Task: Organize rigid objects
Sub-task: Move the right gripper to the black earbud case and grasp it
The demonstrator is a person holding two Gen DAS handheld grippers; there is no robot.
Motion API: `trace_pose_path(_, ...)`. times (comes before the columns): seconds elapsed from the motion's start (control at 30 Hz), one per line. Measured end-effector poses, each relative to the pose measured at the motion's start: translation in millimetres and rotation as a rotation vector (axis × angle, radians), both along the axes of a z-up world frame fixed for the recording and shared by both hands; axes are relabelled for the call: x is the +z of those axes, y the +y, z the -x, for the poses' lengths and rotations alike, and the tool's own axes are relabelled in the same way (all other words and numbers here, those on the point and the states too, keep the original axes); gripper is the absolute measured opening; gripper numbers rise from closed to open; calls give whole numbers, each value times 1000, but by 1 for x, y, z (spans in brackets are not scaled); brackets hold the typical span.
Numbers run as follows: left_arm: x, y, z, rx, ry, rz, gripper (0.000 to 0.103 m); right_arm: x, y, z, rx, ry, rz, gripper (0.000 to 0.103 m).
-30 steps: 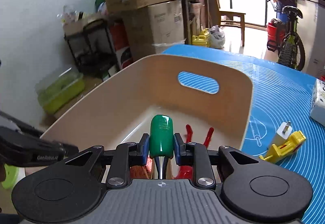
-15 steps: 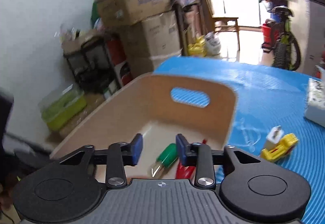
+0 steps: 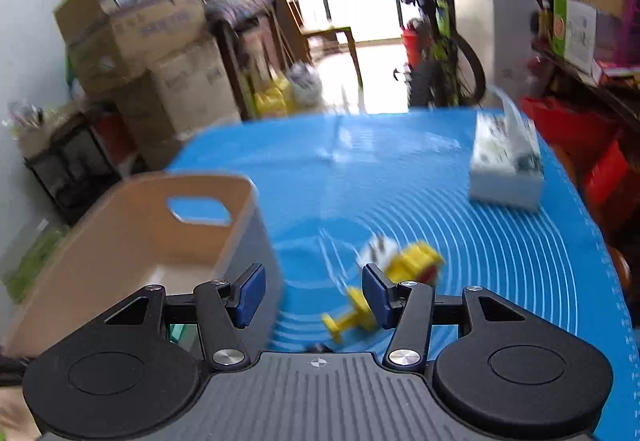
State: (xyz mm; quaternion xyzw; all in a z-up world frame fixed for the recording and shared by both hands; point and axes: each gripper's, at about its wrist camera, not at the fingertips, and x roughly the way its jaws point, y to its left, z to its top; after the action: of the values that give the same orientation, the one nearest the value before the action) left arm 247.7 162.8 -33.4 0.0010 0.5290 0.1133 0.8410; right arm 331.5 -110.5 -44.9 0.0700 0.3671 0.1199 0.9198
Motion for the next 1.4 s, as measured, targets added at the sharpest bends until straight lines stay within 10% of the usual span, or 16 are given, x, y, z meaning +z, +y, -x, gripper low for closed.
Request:
trace_pose_path(0.47,0,0,1,1,0,0,16,-58,-3,-7,165,153,53,64)
trace_pose_path(1.07,-1,1,1,0,0,-3,17,-77,26,0,305,67,202,73)
trace_pose_path(1.4,-1,1,1,2,1,0,17,-76,32,5,316,46,256,57)
